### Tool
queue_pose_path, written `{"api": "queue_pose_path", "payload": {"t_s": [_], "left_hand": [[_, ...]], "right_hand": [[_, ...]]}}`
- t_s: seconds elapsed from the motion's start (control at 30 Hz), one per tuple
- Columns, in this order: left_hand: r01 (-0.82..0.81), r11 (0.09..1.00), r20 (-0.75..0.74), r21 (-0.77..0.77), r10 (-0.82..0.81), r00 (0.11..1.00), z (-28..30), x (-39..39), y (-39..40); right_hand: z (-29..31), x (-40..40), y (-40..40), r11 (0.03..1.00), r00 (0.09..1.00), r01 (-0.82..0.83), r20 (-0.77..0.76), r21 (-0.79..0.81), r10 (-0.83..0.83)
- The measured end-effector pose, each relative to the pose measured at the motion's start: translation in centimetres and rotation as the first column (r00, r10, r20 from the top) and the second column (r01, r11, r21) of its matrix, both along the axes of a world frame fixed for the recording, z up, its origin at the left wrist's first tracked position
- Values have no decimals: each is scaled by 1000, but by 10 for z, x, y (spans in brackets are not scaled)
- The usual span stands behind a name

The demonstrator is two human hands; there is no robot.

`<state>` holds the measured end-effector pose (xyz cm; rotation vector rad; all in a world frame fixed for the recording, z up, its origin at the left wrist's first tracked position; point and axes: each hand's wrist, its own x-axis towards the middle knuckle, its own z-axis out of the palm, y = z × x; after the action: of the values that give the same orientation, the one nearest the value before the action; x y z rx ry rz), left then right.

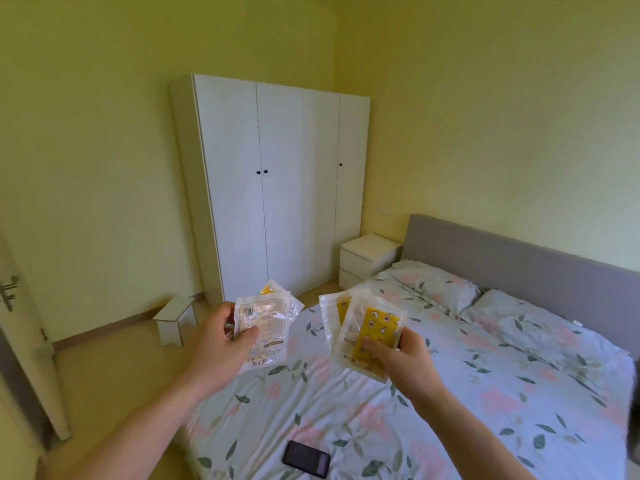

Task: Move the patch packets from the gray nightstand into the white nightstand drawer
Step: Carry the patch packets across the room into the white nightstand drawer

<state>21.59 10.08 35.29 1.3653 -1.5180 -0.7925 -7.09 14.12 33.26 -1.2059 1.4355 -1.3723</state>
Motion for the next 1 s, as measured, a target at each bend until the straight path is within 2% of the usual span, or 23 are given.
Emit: {"api": "queue_pose_path", "payload": {"t_s": [0.2, 0.47, 0.6, 0.8, 1.0], "left_hand": [[48, 996, -20, 80, -47, 999, -29, 90, -76], [105, 987, 20, 119, -108, 994, -54, 158, -197], [118, 982, 32, 146, -124, 992, -73, 190, -277], [114, 955, 48, 276, -132, 990, -93, 248, -401], [55, 962, 76, 269, -78, 994, -88, 324, -517]], "right_hand": [[-31, 87, -55, 994, 997, 80, 0, 77, -81], [-64, 154, -153, 971, 987, 157, -3, 178, -159], [-84, 187, -231, 965, 988, 145, 13, 219, -152], [-116, 247, -369, 937, 985, 139, 53, 319, -164], [-112, 319, -504, 934, 995, 79, 24, 347, -93]]}}
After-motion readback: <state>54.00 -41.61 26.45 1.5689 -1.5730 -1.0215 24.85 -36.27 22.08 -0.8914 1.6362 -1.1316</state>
